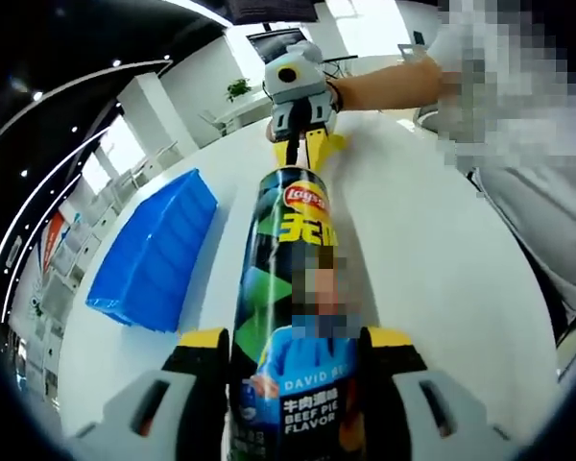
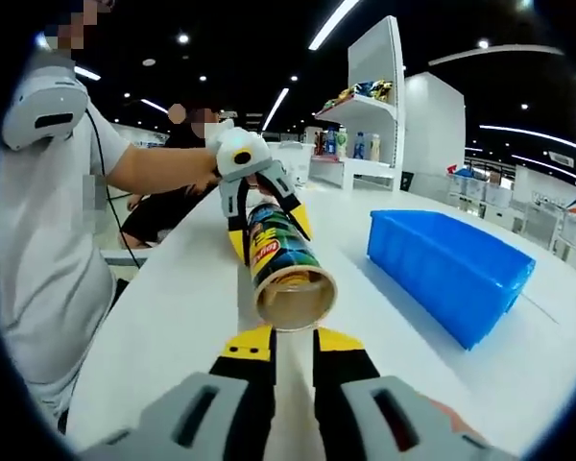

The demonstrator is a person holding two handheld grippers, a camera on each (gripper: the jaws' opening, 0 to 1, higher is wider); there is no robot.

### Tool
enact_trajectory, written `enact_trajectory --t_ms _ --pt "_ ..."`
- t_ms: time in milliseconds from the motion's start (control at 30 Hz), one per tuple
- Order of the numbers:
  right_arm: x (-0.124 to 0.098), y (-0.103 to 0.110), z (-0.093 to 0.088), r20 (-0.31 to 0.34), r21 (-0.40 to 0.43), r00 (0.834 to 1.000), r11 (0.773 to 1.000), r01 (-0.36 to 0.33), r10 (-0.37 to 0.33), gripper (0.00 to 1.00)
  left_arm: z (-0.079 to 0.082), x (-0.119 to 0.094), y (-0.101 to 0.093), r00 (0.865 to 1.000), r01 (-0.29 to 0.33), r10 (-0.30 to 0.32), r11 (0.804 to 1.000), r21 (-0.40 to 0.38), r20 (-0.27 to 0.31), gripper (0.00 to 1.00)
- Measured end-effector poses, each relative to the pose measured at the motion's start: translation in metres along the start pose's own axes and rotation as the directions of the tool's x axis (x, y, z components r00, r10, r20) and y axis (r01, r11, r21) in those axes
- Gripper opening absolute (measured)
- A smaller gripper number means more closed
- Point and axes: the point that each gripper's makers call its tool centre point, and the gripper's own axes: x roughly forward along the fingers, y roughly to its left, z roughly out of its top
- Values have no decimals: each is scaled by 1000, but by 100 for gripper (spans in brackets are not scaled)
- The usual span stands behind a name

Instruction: Open the lid of the chip container on the table, take out the chips, place them into the box in front of the container, and close the lid

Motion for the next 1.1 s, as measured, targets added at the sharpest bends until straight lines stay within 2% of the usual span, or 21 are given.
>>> enact_trajectory --t_ms 100,267,333,500,567,700,800,967,1000,1100 --pt "-2 3 2 0 -11 1000 1000 7 -7 15 0 -1 0 999 9 -8 1000 24 -52 56" --pt "-4 10 8 10 -18 1000 1000 22 -22 16 9 -4 1 994 37 -33 999 34 -99 58" --pt "-6 15 12 -2 -56 999 997 45 -46 17 13 -5 0 992 53 -48 998 38 -120 59" --pt "-18 25 28 32 -74 997 994 75 -72 18 21 1 -4 973 113 -103 993 37 -208 61" --pt "-25 27 31 50 -76 996 994 80 -76 18 22 4 -5 966 124 -118 992 12 -232 61" --pt "-35 29 32 70 -75 994 993 91 -85 18 27 12 -4 955 143 -128 989 36 -269 60" --pt "-40 31 31 70 -77 993 992 100 -94 18 34 15 -4 950 158 -145 987 24 -276 58" --pt "-43 37 28 57 -91 995 992 92 -87 18 34 18 -9 915 206 -199 978 -17 -350 55" --pt "-43 37 27 55 -89 995 992 91 -86 18 34 18 -10 912 210 -205 977 -25 -356 55" --pt "-43 45 24 56 -79 996 994 78 -74 18 31 18 -10 884 235 -237 970 -56 -403 55"
